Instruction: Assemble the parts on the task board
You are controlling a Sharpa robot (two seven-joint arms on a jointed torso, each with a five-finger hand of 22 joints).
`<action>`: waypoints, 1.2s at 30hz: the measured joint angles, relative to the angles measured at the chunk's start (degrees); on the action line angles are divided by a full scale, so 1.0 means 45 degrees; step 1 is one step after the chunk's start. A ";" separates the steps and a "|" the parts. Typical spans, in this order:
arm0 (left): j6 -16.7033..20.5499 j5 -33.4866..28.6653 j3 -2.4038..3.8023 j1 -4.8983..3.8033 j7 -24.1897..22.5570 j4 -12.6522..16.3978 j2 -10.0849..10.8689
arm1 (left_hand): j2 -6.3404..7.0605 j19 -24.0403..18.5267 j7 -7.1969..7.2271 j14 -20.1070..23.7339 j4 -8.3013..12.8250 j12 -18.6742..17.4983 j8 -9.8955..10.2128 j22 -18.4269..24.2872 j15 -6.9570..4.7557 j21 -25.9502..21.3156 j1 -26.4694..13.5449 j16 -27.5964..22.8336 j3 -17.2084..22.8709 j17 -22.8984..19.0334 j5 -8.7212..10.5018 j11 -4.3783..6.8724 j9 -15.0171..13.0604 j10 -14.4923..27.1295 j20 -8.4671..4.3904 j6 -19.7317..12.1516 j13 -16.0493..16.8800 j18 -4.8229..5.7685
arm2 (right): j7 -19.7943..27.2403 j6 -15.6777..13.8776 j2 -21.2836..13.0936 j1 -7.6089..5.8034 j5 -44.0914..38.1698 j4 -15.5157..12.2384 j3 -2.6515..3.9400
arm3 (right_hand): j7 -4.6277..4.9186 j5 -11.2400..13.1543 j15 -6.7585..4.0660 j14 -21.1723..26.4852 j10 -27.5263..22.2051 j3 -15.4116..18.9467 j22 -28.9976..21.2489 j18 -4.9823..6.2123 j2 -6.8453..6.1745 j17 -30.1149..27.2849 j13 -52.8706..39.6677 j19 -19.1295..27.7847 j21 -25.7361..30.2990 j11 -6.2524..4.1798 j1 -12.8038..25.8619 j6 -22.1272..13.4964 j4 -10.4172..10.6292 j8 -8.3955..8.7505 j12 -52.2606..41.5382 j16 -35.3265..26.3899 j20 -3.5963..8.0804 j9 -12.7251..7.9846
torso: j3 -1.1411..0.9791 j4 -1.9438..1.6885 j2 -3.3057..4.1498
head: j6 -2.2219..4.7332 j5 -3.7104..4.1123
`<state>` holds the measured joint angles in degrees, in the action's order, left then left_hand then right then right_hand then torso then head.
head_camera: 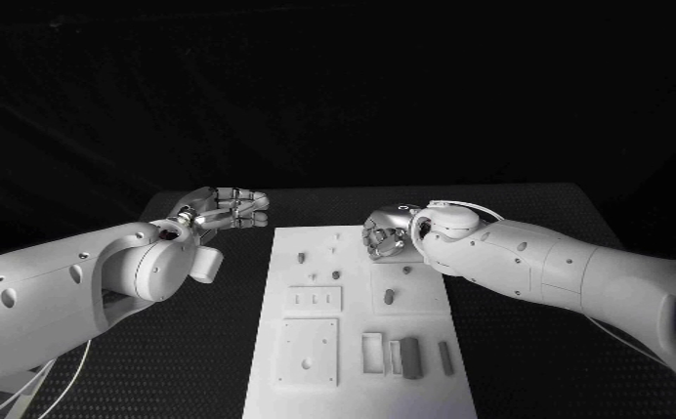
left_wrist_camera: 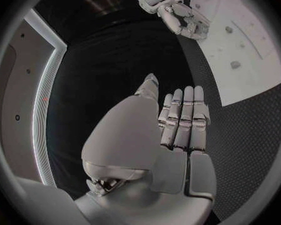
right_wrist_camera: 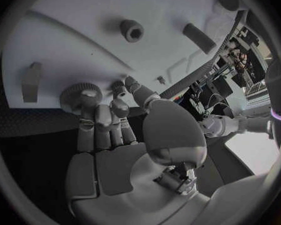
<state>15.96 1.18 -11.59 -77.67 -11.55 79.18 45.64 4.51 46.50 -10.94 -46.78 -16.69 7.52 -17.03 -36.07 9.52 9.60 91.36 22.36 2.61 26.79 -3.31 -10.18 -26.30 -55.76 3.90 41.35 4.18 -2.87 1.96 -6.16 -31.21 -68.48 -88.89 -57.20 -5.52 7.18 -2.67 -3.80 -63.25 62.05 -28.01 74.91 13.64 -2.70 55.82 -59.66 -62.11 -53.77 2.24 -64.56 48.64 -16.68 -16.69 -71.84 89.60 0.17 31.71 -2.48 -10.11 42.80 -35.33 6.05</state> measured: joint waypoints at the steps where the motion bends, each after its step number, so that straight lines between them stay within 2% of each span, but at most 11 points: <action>1: -0.0001 0.0000 0.0000 0.0000 0.0001 0.0000 0.0000 | 0.0000 0.0000 0.0000 0.0000 0.0000 0.0000 0.0000 0.0000 0.0000 0.0000 0.0000 0.0000 0.0000 0.0000 0.0000 0.0000 0.0000 0.0000 0.0000 0.0000 0.0000 0.0050 | 0.0001 -0.0006 0.0000 -0.0001 -0.0005 0.0002 0.0002 | -0.0034 0.0000 -0.0003 -0.0002 0.0002 0.0000 0.0000 0.0000 0.0000 0.0000 0.0000 0.0000 -0.0011 -0.0002 0.0000 0.0034 0.0000 0.0000 0.0000 0.0002 0.0000 0.0005 | 0.0000 -0.0001 0.0002 | -0.0002 0.0000; 15: -0.0027 0.0000 -0.0003 0.0000 0.0019 -0.0043 -0.0018 | 0.0000 0.0000 0.0000 0.0000 0.0000 0.0000 0.0000 -0.0001 0.0000 -0.0051 0.0000 -0.0049 0.0000 0.0010 0.0000 0.0000 0.0010 0.0000 0.0000 0.0000 0.0001 0.0056 | 0.0076 -0.0116 -0.0035 0.0000 -0.0074 0.0013 0.0006 | -0.0078 0.0000 -0.0066 -0.0064 0.0027 0.0000 -0.0001 0.0013 -0.0026 0.0004 0.0030 -0.0001 -0.0028 -0.0025 0.0025 0.0077 0.0000 -0.0039 0.0000 0.0056 -0.0001 0.0010 | 0.0001 0.0001 0.0034 | -0.0004 0.0026; 18: -0.0033 0.0000 -0.0003 0.0000 0.0024 -0.0045 -0.0018 | 0.0000 -0.0001 0.0000 0.0000 0.0000 0.0000 0.0000 -0.0001 0.0000 -0.0051 0.0000 -0.0049 0.0000 0.0009 0.0000 0.0000 0.0010 0.0000 0.0000 0.0000 0.0001 0.0056 | 0.0081 -0.0145 -0.0049 0.0000 -0.0082 0.0009 0.0006 | -0.0009 0.0000 -0.0065 -0.0064 0.0028 0.0000 -0.0001 0.0014 -0.0134 -0.0048 0.0045 -0.0001 -0.0058 -0.0025 0.0133 0.0009 0.0000 -0.0020 0.0001 0.0057 -0.0002 0.0008 | 0.0001 0.0002 0.0039 | 0.0002 0.0027; 25: -0.0046 0.0001 -0.0001 0.0000 0.0032 -0.0056 -0.0019 | 0.0000 0.0000 0.0000 0.0000 0.0000 -0.0048 0.0000 0.0010 0.0000 -0.0051 0.0000 -0.0049 0.0000 0.0008 0.0000 0.0000 0.0015 0.0000 0.0000 0.0000 -0.0010 0.0057 | 0.0085 -0.0190 -0.0090 -0.0001 -0.0094 -0.0005 0.0005 | 0.0032 0.0000 -0.0065 -0.0063 0.0049 0.0001 -0.0001 0.0019 -0.0191 -0.0064 0.0052 0.0000 -0.0058 -0.0045 0.0081 -0.0032 0.0000 0.0063 0.0001 0.0057 -0.0004 0.0004 | 0.0001 0.0002 0.0045 | 0.0012 0.0027; 36: -0.0060 0.0001 -0.0001 0.0000 0.0041 -0.0077 -0.0025 | 0.0000 -0.0001 0.0000 0.0000 0.0035 -0.0048 0.0000 0.0009 0.0000 -0.0051 0.0000 -0.0049 -0.0035 0.0019 0.0000 0.0000 0.0021 0.0000 0.0000 0.0000 -0.0009 0.0060 | 0.0085 -0.0205 -0.0113 -0.0004 -0.0115 -0.0027 0.0012 | 0.0032 0.0000 -0.0063 -0.0061 0.0051 -0.0093 -0.0001 0.0023 -0.0155 -0.0112 0.0071 0.0016 -0.0058 -0.0046 0.0045 -0.0032 -0.0018 0.0062 0.0001 0.0057 -0.0019 0.0000 | 0.0005 0.0004 0.0060 | 0.0033 0.0010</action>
<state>15.69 1.18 -11.59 -77.67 -11.36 78.83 45.53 4.51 46.49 -10.94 -46.78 -16.53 7.30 -17.03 -36.03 9.52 9.37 91.36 22.14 2.45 26.87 -3.31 -10.18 -26.20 -55.76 3.90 41.35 4.15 -2.60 2.34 -7.09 -31.72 -68.50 -89.41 -57.32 -5.47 7.32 -2.66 -4.08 -63.52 62.28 -28.43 74.90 13.74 -3.40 55.32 -59.35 -62.03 -54.03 2.03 -64.35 48.50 -16.76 -16.41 -71.83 89.85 0.08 31.71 -2.46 -10.09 43.07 -35.18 6.09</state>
